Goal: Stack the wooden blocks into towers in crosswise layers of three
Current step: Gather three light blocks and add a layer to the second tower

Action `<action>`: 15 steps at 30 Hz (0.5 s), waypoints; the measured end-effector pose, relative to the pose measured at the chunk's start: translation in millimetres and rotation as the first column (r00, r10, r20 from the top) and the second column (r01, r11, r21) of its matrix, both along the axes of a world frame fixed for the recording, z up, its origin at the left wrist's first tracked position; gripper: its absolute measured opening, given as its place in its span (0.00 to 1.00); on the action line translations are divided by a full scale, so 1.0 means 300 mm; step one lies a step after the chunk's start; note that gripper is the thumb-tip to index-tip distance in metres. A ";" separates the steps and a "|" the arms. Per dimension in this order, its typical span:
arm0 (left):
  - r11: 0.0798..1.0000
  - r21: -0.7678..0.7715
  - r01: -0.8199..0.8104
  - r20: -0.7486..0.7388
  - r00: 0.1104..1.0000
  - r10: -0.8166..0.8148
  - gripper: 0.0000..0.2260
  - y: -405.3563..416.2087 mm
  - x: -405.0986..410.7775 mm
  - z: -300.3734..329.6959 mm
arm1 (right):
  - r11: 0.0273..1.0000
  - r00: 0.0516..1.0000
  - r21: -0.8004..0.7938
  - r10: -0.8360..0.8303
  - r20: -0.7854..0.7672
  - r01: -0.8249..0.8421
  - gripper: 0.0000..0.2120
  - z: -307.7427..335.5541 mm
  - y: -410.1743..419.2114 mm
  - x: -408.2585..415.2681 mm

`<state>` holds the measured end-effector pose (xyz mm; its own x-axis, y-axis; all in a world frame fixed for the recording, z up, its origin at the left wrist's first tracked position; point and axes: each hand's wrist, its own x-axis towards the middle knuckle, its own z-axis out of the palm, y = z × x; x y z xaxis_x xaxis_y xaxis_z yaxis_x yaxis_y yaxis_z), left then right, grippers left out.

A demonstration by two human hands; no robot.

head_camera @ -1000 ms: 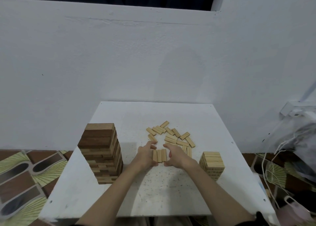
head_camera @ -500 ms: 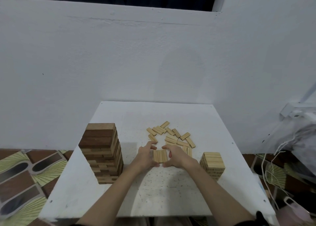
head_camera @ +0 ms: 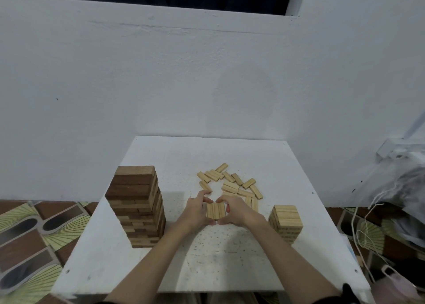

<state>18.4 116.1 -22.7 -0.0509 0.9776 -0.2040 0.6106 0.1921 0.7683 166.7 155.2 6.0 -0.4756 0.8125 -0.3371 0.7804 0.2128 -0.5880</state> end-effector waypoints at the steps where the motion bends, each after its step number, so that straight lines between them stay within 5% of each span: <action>1: 1.000 0.002 -0.002 0.001 1.000 0.002 0.40 0.001 0.001 0.000 | 1.000 1.000 -0.001 0.000 0.000 0.000 0.31 0.001 0.000 0.001; 15: 0.994 0.105 -0.003 0.035 0.999 -0.001 0.41 -0.003 0.022 0.064 | 0.998 1.000 0.063 0.010 -0.004 -0.010 0.27 0.048 0.016 0.011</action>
<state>25.1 115.1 -3.3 -0.0466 0.9937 -0.1016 0.5826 0.1097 0.8054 170.0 159.9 20.5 -0.4851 0.8273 -0.2832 0.7754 0.2573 -0.5767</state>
